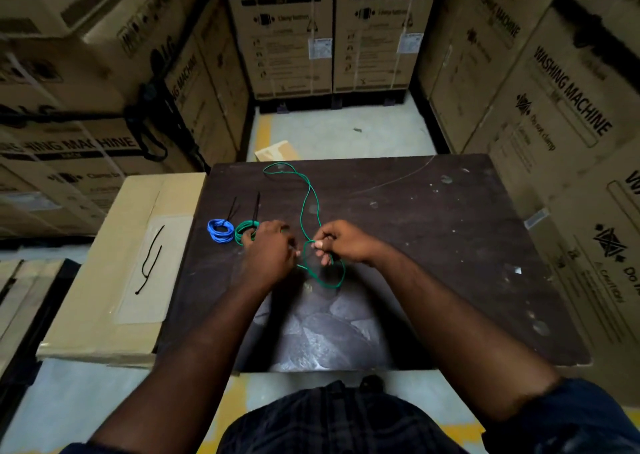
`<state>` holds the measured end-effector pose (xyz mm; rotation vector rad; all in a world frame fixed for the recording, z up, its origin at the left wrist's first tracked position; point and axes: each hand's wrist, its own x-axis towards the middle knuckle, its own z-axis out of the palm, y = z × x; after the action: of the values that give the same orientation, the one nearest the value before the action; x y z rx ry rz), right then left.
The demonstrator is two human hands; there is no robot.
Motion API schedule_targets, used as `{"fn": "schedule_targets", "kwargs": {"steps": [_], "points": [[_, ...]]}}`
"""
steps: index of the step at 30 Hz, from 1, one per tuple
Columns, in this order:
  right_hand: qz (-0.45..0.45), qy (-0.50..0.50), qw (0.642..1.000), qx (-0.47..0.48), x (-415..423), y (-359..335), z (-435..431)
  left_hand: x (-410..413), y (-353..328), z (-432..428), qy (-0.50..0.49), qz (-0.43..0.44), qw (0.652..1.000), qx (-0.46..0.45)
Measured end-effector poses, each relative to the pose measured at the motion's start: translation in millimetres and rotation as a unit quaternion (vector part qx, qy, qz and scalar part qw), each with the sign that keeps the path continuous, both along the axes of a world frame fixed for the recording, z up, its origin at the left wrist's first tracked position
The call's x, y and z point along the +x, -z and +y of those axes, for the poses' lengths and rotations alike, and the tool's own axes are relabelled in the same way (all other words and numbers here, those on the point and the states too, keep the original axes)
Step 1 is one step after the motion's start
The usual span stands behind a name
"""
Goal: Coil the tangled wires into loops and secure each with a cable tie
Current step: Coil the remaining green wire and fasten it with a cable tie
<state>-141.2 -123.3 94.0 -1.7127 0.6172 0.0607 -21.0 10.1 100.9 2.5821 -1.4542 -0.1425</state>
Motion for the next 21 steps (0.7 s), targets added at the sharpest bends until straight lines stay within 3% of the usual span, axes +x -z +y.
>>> {"fn": "schedule_targets", "kwargs": {"steps": [3, 5, 7, 11, 21], "points": [[-0.028, 0.048, 0.996, 0.068, -1.6, 1.1, -3.6, -22.9, -7.9, 5.7, -0.003, -0.066, 0.989, -0.131], [-0.033, 0.067, 0.992, 0.104, -1.9, 2.8, -6.0, -38.1, -10.3, 5.3, 0.057, -0.016, 0.969, -0.239], [-0.029, 0.07, 0.99, 0.119, -1.4, 4.3, -8.1, -46.9, -6.2, 4.1, 0.09, 0.072, 0.952, -0.285], [-0.027, 0.072, 0.988, 0.136, -2.3, 4.1, -11.2, -42.5, 24.2, 3.8, -0.02, 0.19, 0.94, -0.281], [-0.04, 0.03, 0.959, 0.279, -11.6, 2.1, -16.5, -28.1, 38.2, -4.1, -0.103, 0.221, 0.94, -0.24]]}}
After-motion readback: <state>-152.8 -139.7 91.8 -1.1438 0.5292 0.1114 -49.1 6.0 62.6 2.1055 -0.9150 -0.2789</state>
